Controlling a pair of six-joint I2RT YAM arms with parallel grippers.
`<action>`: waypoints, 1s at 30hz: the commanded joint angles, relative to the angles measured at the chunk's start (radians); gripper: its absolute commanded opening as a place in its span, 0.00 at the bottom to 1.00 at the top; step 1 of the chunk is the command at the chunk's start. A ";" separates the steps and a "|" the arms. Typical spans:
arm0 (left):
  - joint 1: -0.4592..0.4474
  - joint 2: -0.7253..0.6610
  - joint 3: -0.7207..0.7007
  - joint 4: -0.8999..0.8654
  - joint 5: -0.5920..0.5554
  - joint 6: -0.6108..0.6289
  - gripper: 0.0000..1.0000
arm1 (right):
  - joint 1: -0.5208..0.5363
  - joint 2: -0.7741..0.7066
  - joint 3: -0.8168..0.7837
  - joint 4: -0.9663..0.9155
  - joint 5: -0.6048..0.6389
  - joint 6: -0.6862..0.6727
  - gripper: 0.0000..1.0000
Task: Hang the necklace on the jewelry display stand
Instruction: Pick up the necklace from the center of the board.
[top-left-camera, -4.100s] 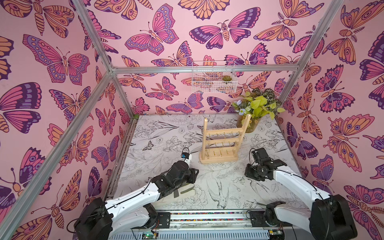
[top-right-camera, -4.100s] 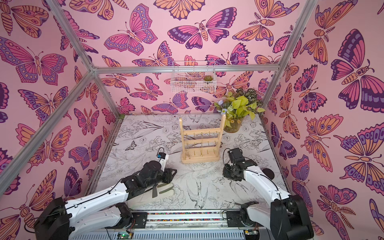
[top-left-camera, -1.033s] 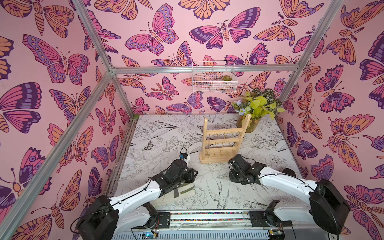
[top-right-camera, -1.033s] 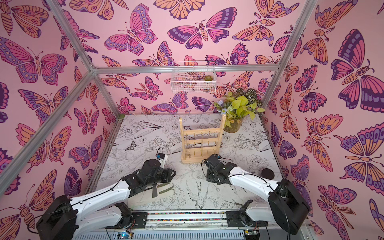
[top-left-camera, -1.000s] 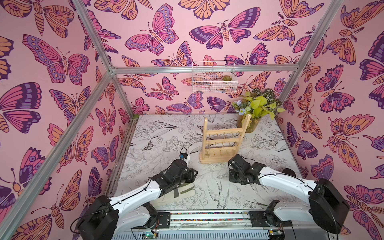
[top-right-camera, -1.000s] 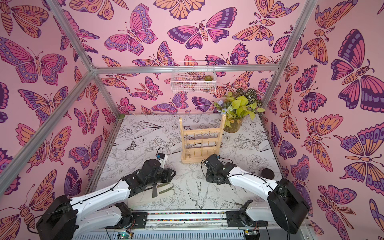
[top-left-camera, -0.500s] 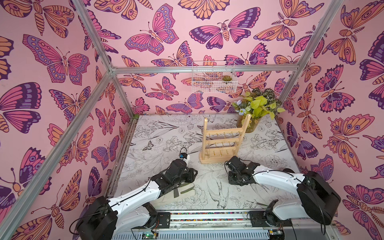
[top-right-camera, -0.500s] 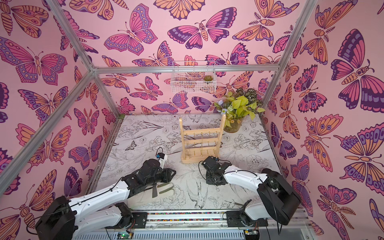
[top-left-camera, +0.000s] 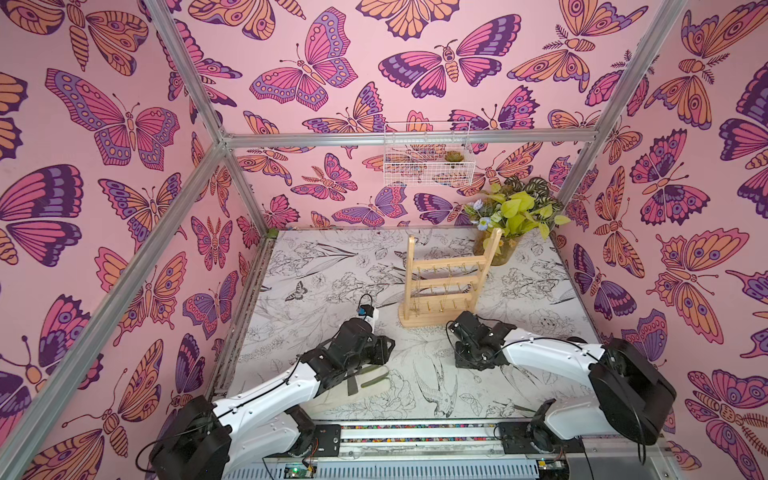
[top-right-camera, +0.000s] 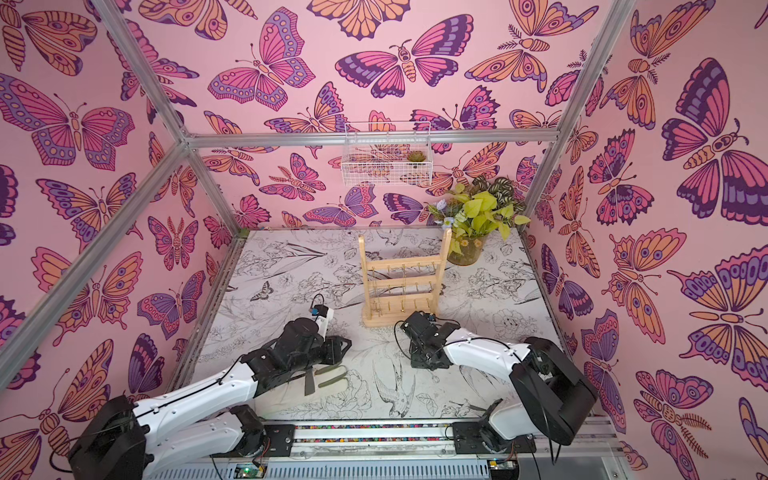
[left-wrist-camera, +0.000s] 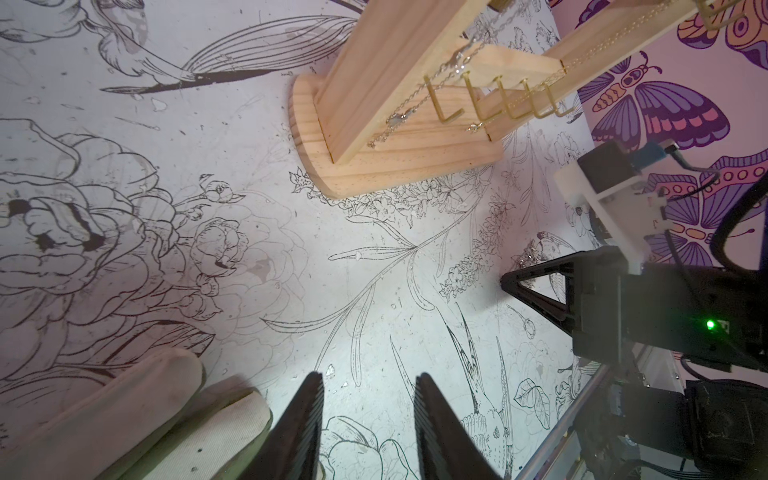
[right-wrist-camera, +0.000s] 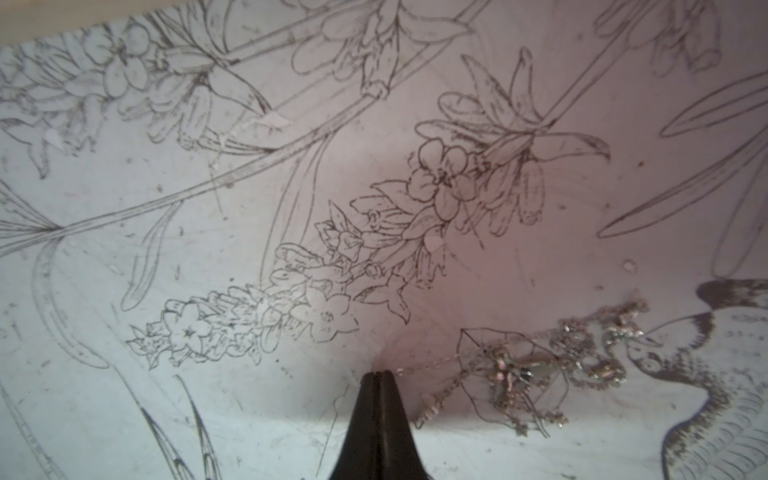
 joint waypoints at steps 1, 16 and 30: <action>0.005 0.004 0.007 -0.025 0.008 0.027 0.39 | 0.013 -0.025 0.022 -0.095 -0.015 0.014 0.00; -0.080 0.029 0.016 0.077 0.070 0.054 0.38 | -0.005 -0.223 0.111 -0.202 0.005 0.009 0.00; -0.156 0.281 -0.013 0.684 0.407 0.399 0.49 | 0.002 -0.444 0.220 -0.283 -0.004 -0.051 0.00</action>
